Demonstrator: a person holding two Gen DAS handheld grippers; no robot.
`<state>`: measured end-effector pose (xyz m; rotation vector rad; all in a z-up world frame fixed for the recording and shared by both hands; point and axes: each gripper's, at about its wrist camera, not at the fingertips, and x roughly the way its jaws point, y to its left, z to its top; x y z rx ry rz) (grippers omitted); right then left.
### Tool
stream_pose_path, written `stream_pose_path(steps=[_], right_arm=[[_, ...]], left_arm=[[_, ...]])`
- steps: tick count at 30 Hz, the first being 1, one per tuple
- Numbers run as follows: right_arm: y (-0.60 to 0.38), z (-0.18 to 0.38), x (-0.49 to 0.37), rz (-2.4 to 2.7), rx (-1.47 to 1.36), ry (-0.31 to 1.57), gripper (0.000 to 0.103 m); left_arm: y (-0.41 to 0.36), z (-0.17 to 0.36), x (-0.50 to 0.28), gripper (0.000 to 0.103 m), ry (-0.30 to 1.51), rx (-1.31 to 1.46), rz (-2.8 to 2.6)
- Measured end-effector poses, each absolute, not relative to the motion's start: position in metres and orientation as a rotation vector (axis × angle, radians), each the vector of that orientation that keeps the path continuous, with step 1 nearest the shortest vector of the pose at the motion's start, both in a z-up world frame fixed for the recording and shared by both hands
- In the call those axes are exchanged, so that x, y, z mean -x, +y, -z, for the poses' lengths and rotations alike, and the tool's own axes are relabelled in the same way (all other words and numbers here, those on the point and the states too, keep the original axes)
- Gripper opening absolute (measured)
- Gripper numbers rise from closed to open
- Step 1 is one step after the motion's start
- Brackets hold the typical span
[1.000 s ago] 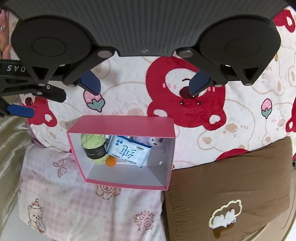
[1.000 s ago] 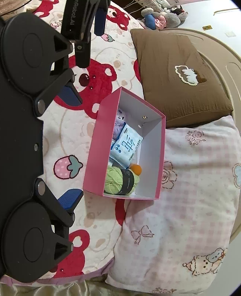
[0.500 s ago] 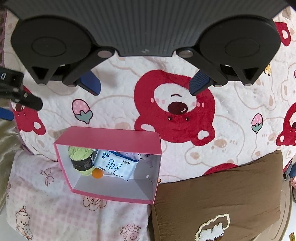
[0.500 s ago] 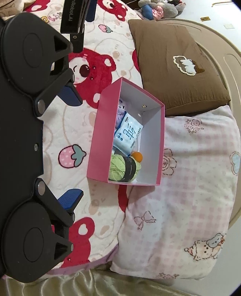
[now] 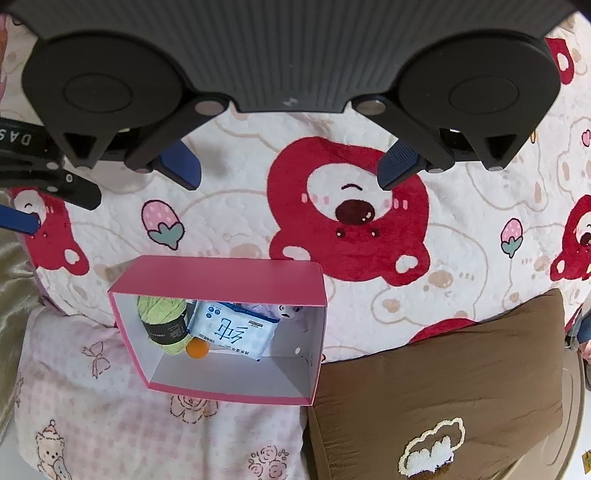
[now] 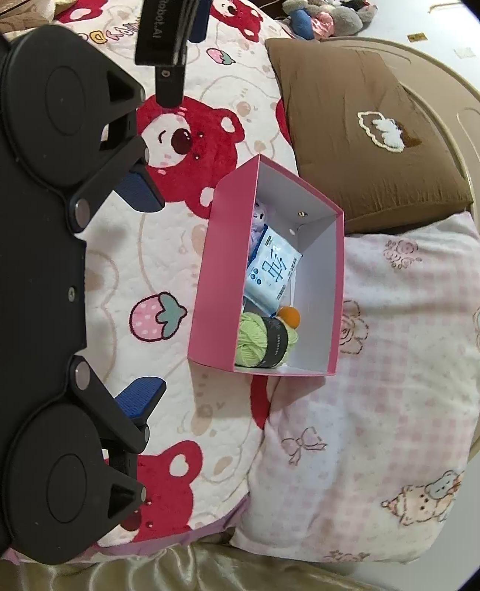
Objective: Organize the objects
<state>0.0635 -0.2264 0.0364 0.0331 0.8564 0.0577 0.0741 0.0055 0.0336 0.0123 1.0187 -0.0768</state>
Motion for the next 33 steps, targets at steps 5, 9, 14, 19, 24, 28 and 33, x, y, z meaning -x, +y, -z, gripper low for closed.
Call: stream_pose_path(steps=[5, 9, 14, 19, 24, 28, 33], right_arm=[[-0.230, -0.034, -0.061, -0.076, -0.054, 0.859, 0.098], [-0.230, -0.037, -0.058, -0.081, -0.057, 0.853, 0.098], [-0.229, -0.038, -0.054, -0.082, -0.052, 0.854, 0.098], [-0.227, -0.040, -0.053, -0.080, -0.044, 0.855, 0.098], [-0.226, -0.043, -0.050, -0.093, -0.038, 0.852, 0.098], [-0.225, -0.043, -0.050, -0.093, -0.038, 0.854, 0.098], [-0.223, -0.044, -0.048, -0.091, -0.027, 0.860, 0.098]], left_arm=[[0.007, -0.034, -0.075, 0.103, 1.013, -0.004, 0.076], [0.007, -0.035, -0.076, 0.103, 1.016, -0.010, 0.076], [0.005, -0.035, -0.077, 0.103, 1.022, -0.040, 0.068], [0.005, -0.039, -0.076, 0.103, 1.010, -0.048, 0.073], [0.007, -0.040, -0.075, 0.103, 1.006, -0.051, 0.064], [0.008, -0.039, -0.075, 0.103, 1.018, -0.050, 0.069], [0.010, -0.043, -0.075, 0.103, 1.014, -0.044, 0.079]])
